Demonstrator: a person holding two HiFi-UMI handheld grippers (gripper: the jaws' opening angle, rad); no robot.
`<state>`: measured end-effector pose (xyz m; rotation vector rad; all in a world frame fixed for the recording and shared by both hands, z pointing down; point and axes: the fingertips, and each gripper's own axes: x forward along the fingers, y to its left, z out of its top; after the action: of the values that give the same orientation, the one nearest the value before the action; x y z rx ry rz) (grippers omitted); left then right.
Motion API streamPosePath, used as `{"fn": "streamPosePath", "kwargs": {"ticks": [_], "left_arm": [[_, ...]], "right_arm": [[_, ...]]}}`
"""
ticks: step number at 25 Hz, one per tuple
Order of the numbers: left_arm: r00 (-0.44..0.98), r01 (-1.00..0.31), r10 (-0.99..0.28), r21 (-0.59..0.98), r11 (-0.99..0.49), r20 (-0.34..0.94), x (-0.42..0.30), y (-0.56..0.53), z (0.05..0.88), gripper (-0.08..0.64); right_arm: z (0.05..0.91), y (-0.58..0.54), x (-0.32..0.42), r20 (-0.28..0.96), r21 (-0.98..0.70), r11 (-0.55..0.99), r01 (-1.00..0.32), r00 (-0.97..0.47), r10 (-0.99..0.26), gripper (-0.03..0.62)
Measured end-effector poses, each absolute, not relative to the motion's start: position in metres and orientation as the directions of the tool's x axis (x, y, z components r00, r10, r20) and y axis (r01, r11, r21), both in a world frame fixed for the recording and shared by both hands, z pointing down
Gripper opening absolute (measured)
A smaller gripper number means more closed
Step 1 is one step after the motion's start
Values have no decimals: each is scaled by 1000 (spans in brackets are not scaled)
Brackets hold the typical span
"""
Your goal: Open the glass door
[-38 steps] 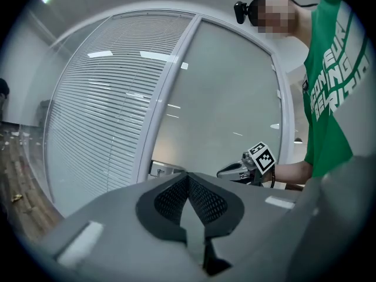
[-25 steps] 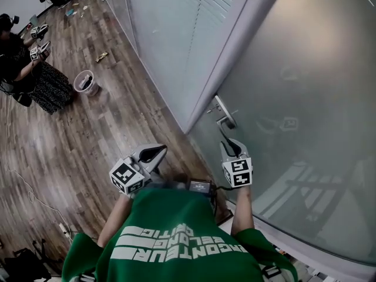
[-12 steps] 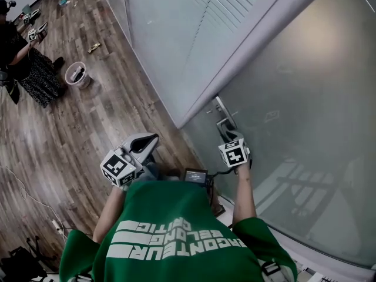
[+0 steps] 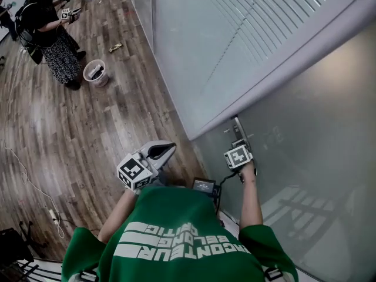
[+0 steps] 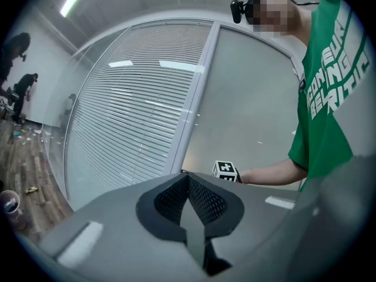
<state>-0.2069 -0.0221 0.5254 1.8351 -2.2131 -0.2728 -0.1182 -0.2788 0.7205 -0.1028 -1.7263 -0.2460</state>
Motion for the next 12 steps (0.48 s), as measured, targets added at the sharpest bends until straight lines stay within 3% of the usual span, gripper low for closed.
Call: {"fn": "streamPosePath", "kwargs": {"ticks": [3,8,12], "left_arm": [[-188,-929,-980,313,199,64,-211,-17,522,14],[-205,-916,-975,335,221,82,-222,-13,529,12],[-173,-923,-983,338,184,64,-227,-34,528,12]], "right_arm": [[720,-282,-108,989,137,963,233,-90,-119,-8],[723,-258,-103,998,-43,962,268,-33,54,-8],[722,-267,-101,998,-30,965,261,-43,43,-8]]}}
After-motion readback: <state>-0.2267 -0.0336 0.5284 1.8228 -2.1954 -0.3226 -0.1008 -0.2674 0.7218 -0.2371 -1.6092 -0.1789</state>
